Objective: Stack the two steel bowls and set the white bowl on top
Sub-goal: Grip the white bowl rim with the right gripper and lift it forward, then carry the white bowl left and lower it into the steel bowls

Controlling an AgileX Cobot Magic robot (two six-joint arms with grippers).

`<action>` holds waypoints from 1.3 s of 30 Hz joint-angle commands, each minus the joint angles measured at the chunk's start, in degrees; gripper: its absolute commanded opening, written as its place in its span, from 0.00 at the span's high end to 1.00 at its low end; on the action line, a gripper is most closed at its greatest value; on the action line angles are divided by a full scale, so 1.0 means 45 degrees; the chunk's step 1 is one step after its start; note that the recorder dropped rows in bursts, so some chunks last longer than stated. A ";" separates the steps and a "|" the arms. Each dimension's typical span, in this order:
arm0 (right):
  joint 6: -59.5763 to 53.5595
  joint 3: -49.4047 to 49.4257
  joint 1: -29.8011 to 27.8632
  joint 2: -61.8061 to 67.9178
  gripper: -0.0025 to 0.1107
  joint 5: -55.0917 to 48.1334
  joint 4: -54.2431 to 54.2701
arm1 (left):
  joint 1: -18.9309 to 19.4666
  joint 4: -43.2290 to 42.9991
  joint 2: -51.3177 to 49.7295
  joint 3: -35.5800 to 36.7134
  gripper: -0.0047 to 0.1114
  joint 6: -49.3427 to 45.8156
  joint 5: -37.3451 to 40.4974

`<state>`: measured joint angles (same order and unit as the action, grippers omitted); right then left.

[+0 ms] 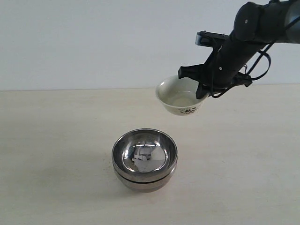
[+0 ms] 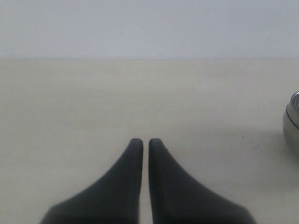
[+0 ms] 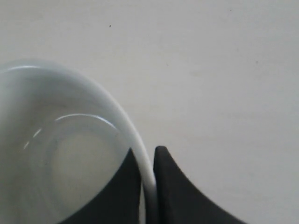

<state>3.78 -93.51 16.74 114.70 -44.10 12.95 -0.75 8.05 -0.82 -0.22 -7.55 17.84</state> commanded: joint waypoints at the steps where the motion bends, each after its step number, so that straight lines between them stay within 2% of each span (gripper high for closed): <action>1: -0.0201 0.2217 -0.0067 -0.1842 0.98 0.0551 0.0223 | 0.0042 0.0107 0.0094 0.0050 0.93 0.0117 -0.0001; 11: -0.0493 0.7372 -0.0067 -0.5465 0.98 0.2164 0.0795 | 0.0042 0.0107 0.0094 0.0050 0.93 0.0117 -0.0001; 17: -0.1248 0.8736 -0.0067 -0.6177 0.98 0.2305 0.1773 | 0.0042 0.0107 0.0094 0.0050 0.93 0.0117 -0.0001; 28: -0.3817 0.9235 -0.0040 -0.6288 0.98 0.3012 0.4696 | 0.0042 0.0107 0.0094 0.0050 0.93 0.0117 -0.0001; 35: -0.4521 0.9207 0.0010 -0.6288 0.98 0.3090 0.5394 | 0.0042 0.0107 0.0094 0.0050 0.93 0.0117 -0.0001; 39: -0.4546 0.8964 0.0582 -0.6264 0.98 0.3386 0.5460 | 0.0042 0.0107 0.0094 0.0050 0.93 0.0117 -0.0001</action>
<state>-15.84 -52.05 17.74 87.12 -29.99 36.48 -0.75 8.05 -0.82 -0.22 -7.55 17.84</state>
